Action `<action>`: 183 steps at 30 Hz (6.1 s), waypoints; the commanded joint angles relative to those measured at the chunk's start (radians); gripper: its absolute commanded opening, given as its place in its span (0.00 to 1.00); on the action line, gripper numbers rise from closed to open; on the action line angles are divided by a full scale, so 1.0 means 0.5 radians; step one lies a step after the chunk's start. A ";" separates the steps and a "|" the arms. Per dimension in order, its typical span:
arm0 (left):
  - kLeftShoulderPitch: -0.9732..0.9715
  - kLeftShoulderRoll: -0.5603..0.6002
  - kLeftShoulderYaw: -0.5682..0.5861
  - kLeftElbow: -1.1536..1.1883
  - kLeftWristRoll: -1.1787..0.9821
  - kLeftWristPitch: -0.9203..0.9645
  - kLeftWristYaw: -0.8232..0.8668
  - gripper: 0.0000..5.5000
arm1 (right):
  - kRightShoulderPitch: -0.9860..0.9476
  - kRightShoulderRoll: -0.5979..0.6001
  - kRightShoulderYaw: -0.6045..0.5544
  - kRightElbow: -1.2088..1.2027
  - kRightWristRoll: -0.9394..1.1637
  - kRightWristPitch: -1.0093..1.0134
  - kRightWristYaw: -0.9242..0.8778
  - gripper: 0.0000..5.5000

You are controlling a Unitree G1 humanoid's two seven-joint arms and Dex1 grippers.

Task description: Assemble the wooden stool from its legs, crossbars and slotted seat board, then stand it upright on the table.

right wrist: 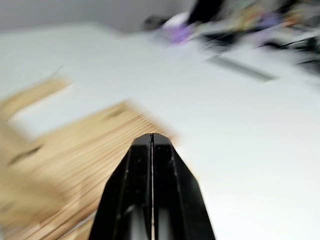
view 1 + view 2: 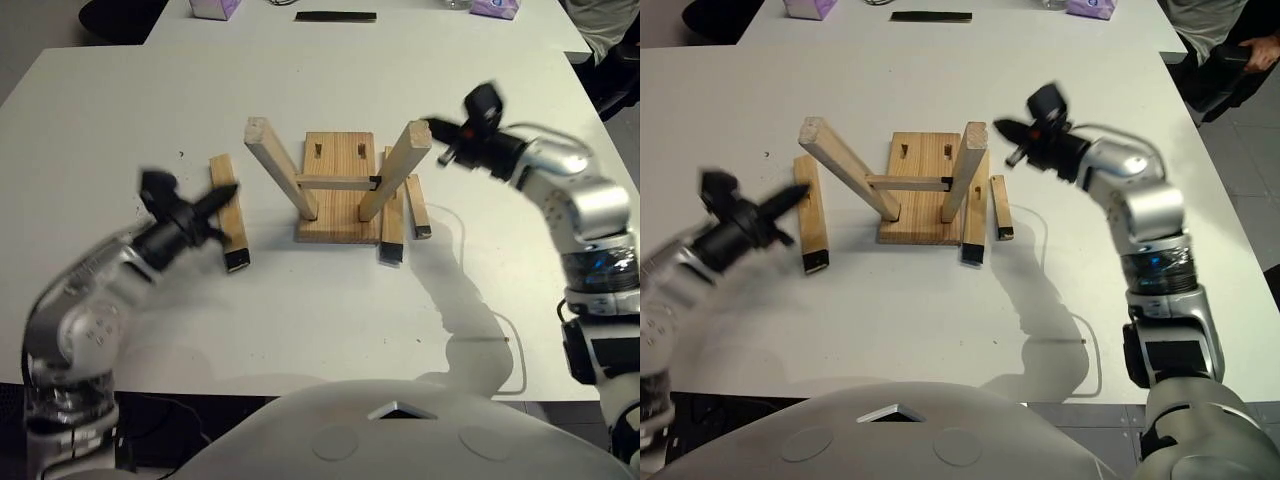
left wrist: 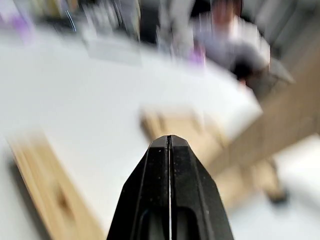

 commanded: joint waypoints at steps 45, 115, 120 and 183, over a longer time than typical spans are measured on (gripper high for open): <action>0.038 0.166 -0.049 -0.216 0.199 0.247 -0.434 0.00 | -0.325 0.301 0.175 1.055 -0.747 -0.543 0.092 0.00; -0.562 0.032 -0.857 0.238 1.098 0.096 -0.014 0.00 | -0.458 0.290 0.189 1.336 -0.851 -0.805 1.014 0.00; -0.769 -0.103 -0.858 0.501 1.160 -0.065 0.007 0.00 | -0.319 0.256 0.236 1.082 -0.811 -0.689 1.124 0.00; -0.436 -0.969 -0.193 -0.386 0.522 0.064 0.948 0.00 | 1.380 -0.021 -0.370 -0.762 -0.823 -0.027 -0.442 0.45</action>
